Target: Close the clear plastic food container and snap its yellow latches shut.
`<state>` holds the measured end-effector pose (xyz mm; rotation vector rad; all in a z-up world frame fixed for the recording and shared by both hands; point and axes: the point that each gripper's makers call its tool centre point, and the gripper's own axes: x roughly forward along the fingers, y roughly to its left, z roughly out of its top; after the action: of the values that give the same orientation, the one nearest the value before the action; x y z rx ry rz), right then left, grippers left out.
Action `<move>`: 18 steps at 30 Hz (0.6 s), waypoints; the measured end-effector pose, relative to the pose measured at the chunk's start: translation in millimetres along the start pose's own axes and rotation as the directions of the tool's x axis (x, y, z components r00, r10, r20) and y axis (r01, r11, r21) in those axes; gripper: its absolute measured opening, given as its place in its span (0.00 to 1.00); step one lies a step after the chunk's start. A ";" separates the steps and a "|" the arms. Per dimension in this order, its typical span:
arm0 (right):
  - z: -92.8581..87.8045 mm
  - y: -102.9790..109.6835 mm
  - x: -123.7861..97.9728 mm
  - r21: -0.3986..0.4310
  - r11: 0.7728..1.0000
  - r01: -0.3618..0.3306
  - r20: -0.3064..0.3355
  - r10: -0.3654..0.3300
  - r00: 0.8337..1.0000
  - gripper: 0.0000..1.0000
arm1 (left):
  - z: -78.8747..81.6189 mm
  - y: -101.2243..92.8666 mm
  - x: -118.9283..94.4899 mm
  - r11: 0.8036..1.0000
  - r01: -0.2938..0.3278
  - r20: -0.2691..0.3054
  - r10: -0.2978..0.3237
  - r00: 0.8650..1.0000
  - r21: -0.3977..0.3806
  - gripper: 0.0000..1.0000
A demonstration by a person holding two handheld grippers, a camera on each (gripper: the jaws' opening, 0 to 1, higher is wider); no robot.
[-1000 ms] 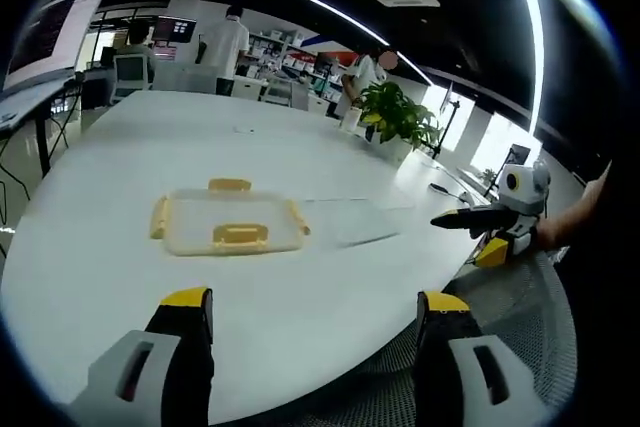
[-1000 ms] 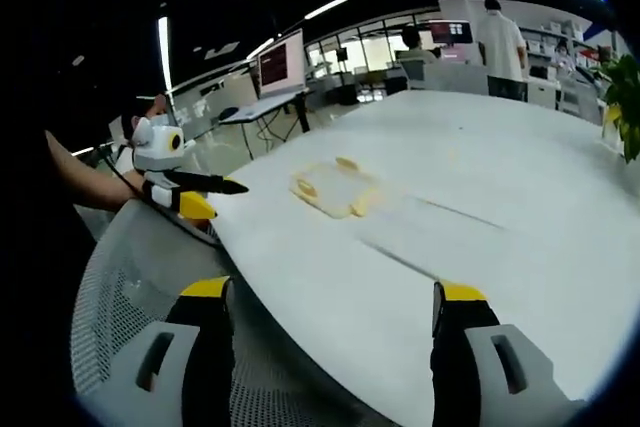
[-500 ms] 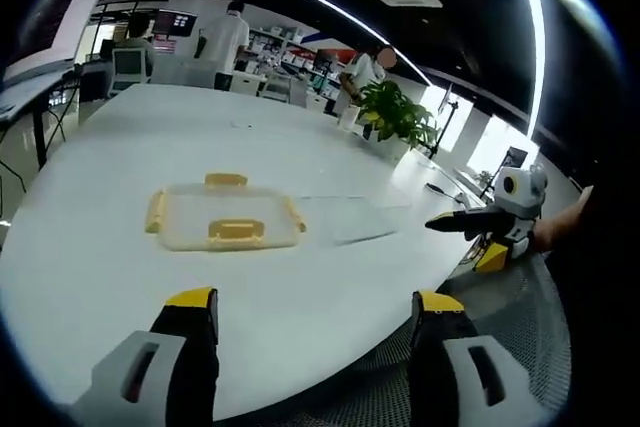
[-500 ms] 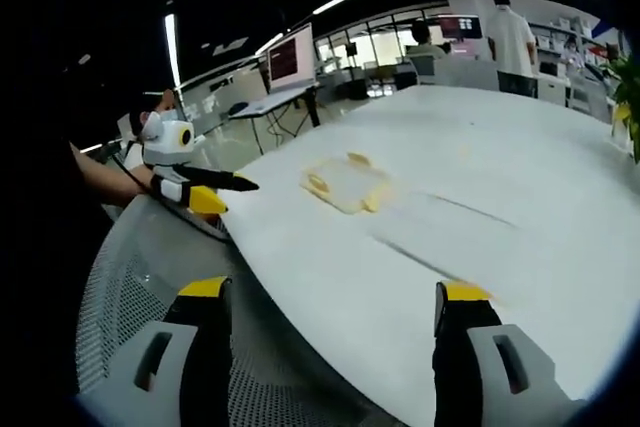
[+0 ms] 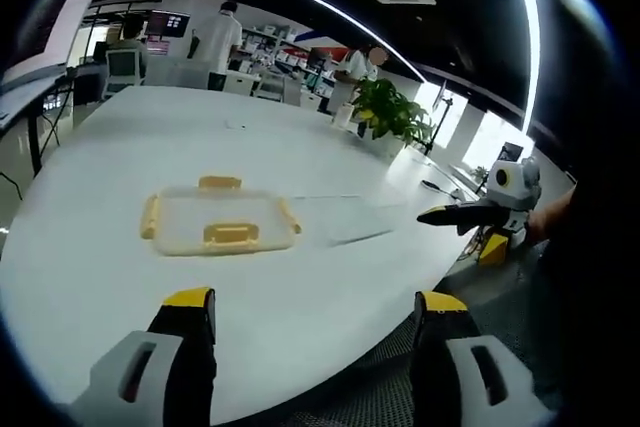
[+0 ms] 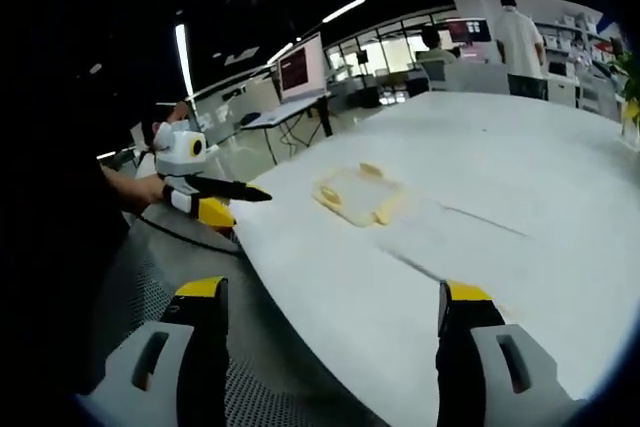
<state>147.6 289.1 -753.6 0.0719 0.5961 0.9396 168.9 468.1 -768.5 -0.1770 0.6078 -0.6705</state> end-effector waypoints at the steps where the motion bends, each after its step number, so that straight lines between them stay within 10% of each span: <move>1: 1.5 -0.1 -0.9 0.000 1.000 0.000 0.003 0.000 1.000 0.85 | 0.5 0.0 0.1 1.000 0.001 -0.001 -0.001 1.000 0.006 0.79; 18: 27.4 8.2 0.4 -0.076 0.996 -0.036 0.027 0.038 0.999 0.71 | 17.4 1.6 4.7 0.999 0.029 0.022 -0.029 0.999 0.023 0.83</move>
<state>155.8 299.7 -728.3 0.0285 0.5339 0.9949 182.8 465.8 -757.1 -0.1726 0.5772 -0.7023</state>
